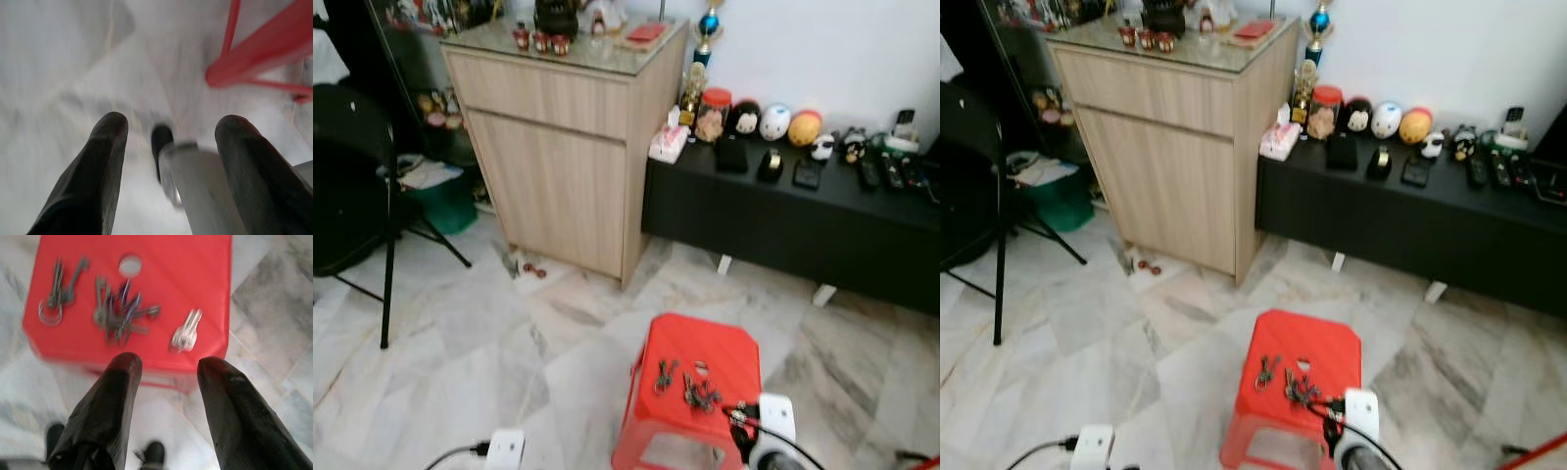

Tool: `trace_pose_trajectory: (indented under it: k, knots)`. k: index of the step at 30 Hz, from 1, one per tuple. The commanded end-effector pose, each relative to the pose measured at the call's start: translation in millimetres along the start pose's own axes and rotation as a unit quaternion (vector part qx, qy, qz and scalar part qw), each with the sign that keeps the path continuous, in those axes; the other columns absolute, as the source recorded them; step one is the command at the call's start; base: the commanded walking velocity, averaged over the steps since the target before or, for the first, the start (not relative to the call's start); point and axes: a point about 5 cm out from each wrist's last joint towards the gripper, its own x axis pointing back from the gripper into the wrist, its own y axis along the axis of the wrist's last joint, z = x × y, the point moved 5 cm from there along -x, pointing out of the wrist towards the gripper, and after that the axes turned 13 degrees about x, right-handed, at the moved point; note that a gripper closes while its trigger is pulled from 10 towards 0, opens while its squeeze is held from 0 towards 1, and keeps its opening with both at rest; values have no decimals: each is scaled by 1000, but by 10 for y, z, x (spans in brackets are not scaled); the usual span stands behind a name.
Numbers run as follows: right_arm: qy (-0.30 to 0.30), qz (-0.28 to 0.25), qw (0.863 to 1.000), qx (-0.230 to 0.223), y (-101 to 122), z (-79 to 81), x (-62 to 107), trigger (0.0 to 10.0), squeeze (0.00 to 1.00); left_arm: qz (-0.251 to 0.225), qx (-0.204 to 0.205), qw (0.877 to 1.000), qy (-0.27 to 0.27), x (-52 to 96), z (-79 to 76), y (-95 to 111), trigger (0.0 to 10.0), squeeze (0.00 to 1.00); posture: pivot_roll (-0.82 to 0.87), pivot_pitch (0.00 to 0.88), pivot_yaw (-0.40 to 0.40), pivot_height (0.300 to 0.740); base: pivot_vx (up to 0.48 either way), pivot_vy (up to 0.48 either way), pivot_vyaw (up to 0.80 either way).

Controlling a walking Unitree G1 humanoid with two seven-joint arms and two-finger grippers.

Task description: Hang keys on a hook

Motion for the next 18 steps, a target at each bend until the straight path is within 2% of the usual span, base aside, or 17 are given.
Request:
trace_pose_trajectory:
  k: [1,5,18]
  knots:
    - [-22,13,1000,-5,-101,-168,32,10000,0,-5,5,1000,-15,-19,-128,33,10000,0,44,0,-77,740,352,0,0]
    - [-22,12,1000,-5,-97,-168,31,10000,0,-9,6,1000,-15,-19,-131,45,10000,0,43,0,-78,740,340,0,0]
    - [-20,-12,1000,-8,-30,-162,31,10000,0,-6,1,1000,-12,-18,-121,31,10000,0,41,0,-75,740,0,0,0]
